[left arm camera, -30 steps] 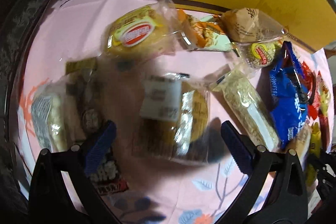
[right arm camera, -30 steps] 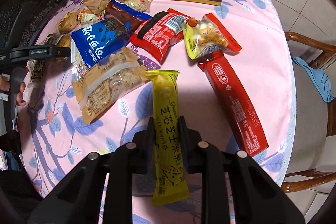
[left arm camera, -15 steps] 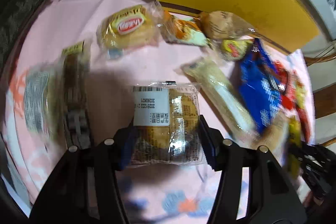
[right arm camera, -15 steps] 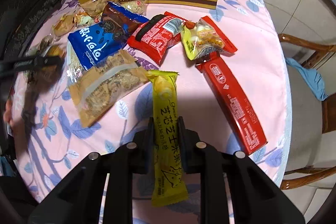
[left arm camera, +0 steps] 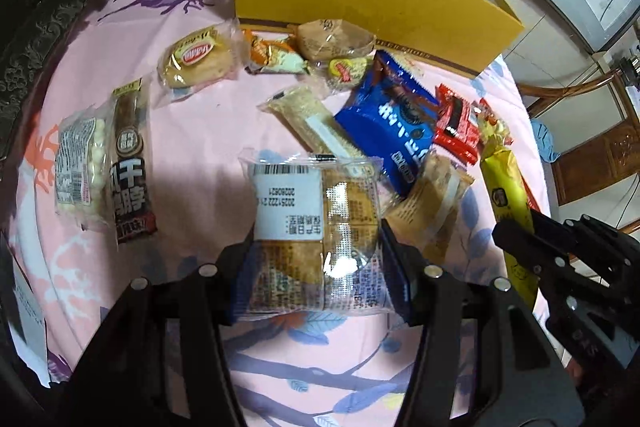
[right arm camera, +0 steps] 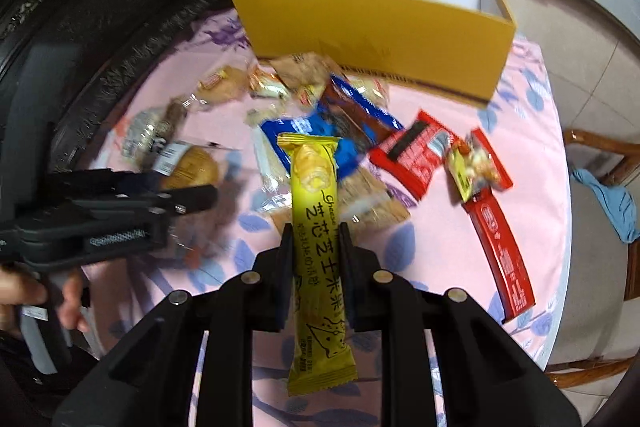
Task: Organize snacks
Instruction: 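Lift the yellow bar and bread pack toward the yellow box, then open both grippers over the yellow box and withdraw to the table, then grasp the tan biscuit pack with the right gripper while the left gripper grasps the blue cookie bag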
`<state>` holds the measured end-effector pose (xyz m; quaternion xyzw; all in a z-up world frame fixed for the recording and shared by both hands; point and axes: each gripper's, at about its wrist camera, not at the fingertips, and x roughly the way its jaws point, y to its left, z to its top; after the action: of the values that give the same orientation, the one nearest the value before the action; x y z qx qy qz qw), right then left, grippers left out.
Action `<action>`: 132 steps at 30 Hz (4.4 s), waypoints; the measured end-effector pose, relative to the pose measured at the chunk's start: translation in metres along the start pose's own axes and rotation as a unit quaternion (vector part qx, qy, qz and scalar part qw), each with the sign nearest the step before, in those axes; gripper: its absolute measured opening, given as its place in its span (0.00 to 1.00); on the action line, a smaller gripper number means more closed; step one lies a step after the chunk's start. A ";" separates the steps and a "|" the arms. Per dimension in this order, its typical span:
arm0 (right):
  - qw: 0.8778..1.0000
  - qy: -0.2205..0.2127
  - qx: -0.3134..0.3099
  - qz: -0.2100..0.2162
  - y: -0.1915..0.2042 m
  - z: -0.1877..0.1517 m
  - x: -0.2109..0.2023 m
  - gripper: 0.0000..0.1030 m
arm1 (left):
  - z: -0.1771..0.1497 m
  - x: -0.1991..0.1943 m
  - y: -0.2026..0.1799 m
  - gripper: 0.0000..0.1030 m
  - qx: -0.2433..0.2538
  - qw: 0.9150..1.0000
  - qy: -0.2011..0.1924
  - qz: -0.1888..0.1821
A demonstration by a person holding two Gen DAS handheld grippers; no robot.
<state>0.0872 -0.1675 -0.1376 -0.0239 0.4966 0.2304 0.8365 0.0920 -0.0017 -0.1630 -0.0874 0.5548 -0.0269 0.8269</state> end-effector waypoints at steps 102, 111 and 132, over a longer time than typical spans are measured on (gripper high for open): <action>0.979 0.111 0.168 0.018 -0.033 0.003 0.080 0.57 | 0.017 -0.030 0.064 0.95 -0.076 0.996 -0.020 0.034; 0.971 0.077 0.221 -0.044 -0.025 0.016 0.089 0.59 | 0.013 -0.028 0.053 0.95 -0.066 0.997 -0.017 0.033; 0.988 0.086 0.121 -0.049 -0.035 -0.035 0.058 0.44 | 0.077 0.033 -0.021 0.95 0.000 1.000 0.022 -0.011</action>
<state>0.0959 -0.1868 -0.2109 0.0339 0.5888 0.1246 0.7979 0.1770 -0.0178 -0.1612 -0.0928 0.5722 -0.0374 0.8140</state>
